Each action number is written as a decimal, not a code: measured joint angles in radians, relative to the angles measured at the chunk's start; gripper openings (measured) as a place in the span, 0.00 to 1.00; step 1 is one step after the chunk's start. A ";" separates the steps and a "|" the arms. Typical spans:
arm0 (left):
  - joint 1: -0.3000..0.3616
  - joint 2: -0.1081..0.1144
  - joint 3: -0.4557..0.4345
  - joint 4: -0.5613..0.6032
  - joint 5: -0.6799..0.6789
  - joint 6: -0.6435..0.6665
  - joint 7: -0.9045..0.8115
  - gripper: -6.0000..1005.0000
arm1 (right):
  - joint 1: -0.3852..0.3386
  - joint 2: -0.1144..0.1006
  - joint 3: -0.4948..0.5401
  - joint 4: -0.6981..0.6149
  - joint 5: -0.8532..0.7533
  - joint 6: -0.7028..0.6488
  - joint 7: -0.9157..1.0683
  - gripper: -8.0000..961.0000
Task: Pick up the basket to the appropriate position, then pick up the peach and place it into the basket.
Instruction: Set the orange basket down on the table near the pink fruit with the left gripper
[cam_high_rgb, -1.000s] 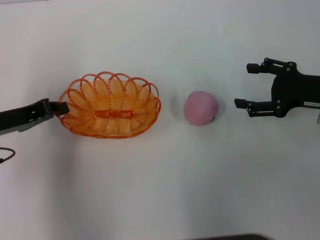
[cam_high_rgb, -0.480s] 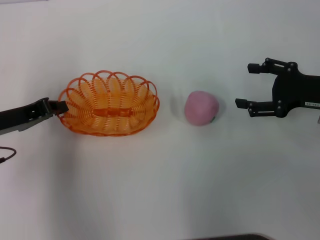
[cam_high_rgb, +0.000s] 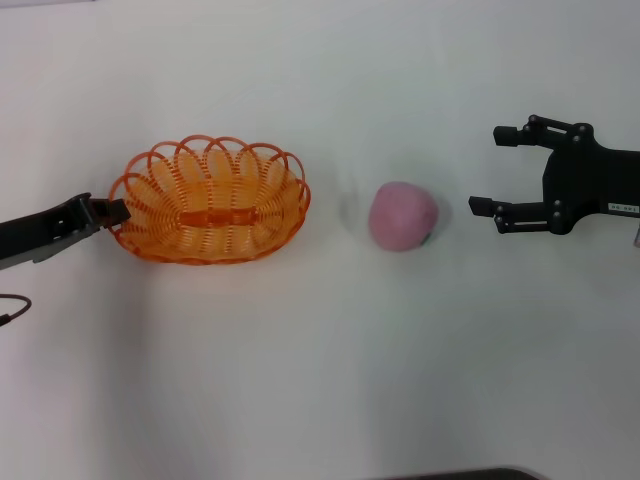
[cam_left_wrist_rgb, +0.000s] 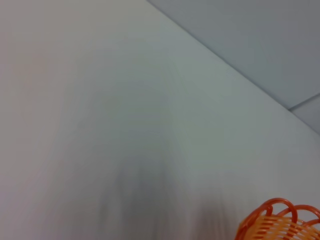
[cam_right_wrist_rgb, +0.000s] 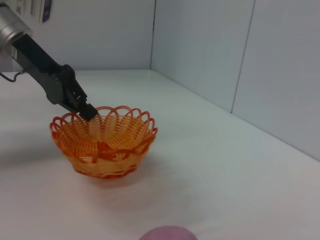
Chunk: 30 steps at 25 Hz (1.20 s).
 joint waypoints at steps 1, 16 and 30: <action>0.000 0.000 0.000 0.000 0.000 -0.002 0.000 0.05 | 0.000 0.000 0.000 0.000 0.000 0.000 0.000 0.96; 0.001 0.000 -0.004 -0.015 -0.006 -0.013 0.000 0.06 | 0.002 0.000 0.000 0.000 0.000 0.005 0.000 0.96; -0.012 0.000 -0.039 -0.029 -0.037 0.058 0.050 0.24 | 0.002 0.002 0.000 0.000 0.000 0.005 0.000 0.96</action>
